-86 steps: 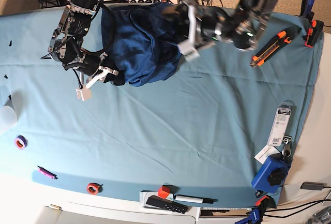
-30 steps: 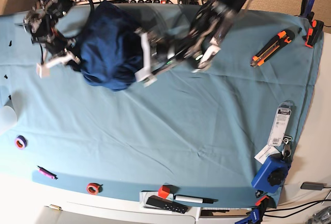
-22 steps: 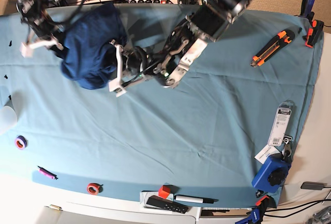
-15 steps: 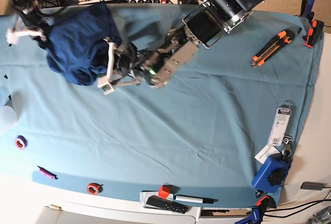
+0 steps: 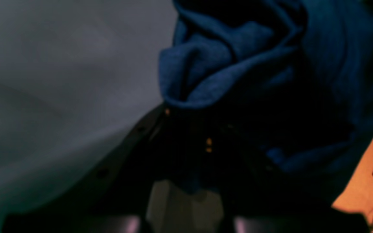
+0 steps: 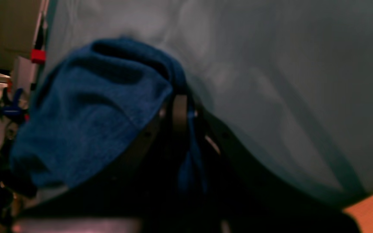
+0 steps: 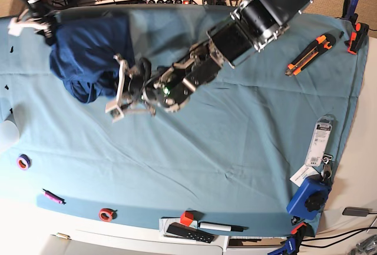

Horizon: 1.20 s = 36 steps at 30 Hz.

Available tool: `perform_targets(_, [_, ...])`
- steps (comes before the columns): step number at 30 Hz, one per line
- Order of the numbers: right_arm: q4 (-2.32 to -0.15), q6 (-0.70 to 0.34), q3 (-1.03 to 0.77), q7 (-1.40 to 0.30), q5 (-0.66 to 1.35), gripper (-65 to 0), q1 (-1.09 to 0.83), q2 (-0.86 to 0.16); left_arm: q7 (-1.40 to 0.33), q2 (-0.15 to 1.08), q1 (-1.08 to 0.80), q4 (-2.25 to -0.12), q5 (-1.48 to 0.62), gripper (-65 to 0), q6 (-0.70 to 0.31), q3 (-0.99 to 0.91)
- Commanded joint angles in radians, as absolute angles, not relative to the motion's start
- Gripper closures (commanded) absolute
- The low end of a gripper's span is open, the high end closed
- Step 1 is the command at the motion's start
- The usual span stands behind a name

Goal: Layout the t-shirt on the table in an organized manner, then fold the t-shirt properly
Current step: 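Push the bundle with both grippers toward the right gripper's side, then release the bundle with the left gripper and pull it back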

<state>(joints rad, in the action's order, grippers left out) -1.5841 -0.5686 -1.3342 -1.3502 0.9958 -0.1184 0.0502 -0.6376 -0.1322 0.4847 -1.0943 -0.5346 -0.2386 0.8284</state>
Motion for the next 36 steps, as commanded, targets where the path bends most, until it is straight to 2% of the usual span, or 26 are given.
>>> perform_targets(1, [-1.603,-0.571,-1.336,-1.335,1.034,0.0,-0.12,0.046,-0.602,-0.157,0.517,-1.108,-0.546,0.0,-0.236,0.823])
perform_targets(6, [-1.603,-0.572,-1.336,-1.336,1.058,0.0,-0.12,0.09,-0.593,-0.157,0.514,-1.108,-0.546,0.0,-0.236,0.823])
perform_targets(12, [-1.603,-0.572,-1.336,-1.346,1.059,0.0,-0.119,0.076,-0.594,-0.157,0.513,-1.108,-0.478,0.0,-0.235,0.823])
perform_targets(13, [-1.603,-0.579,-1.336,-1.355,1.06,0.0,-0.119,0.067,-0.594,-0.157,0.513,-1.108,-0.455,-5.2,-0.235,0.823])
perform_targets(14, [-1.603,-0.6,-1.336,-1.359,1.066,0.0,-0.119,0.058,-0.595,-0.157,0.514,-1.108,-0.439,-14.6,-0.236,0.823])
perform_targets(16, [-1.603,-0.626,-1.336,-1.364,1.093,-11.8,-0.12,0.036,-0.599,-0.157,0.519,-1.108,-0.424,-29.4,-0.236,0.823])
perform_targets(17, [-1.603,-0.634,-1.336,-1.366,1.112,-17.6,-0.12,0.025,-0.605,-0.157,0.522,-1.108,-0.42,-32.5,-0.236,0.822])
perform_targets(19, [-1.603,-0.64,-1.336,-1.372,1.152,-22.8,-0.119,-0.001,-0.62,-0.157,0.533,-1.108,-0.418,-33.1,-0.236,0.822])
perform_targets(29, [-1.603,-0.64,-1.336,-1.385,1.234,-22.7,-0.113,-0.147,-0.684,-0.157,0.673,-1.113,-0.439,-33.1,-0.235,0.822])
perform_targets(32, [-1.603,-0.67,-1.336,-1.385,1.24,-22.7,-0.113,-0.191,-0.705,-0.157,0.696,-1.113,-0.474,-33.0,-0.229,0.822])
perform_targets(34, [-1.603,-0.674,-1.336,-1.384,1.242,-22.7,-0.113,-0.221,-0.738,-0.157,0.695,-1.116,-0.525,-31.1,-0.263,0.82])
perform_targets(36, [-1.603,-0.673,-1.334,-1.385,1.24,-22.5,-0.101,-0.252,-0.796,-0.157,0.691,-1.116,-0.619,-26.3,-0.359,0.82])
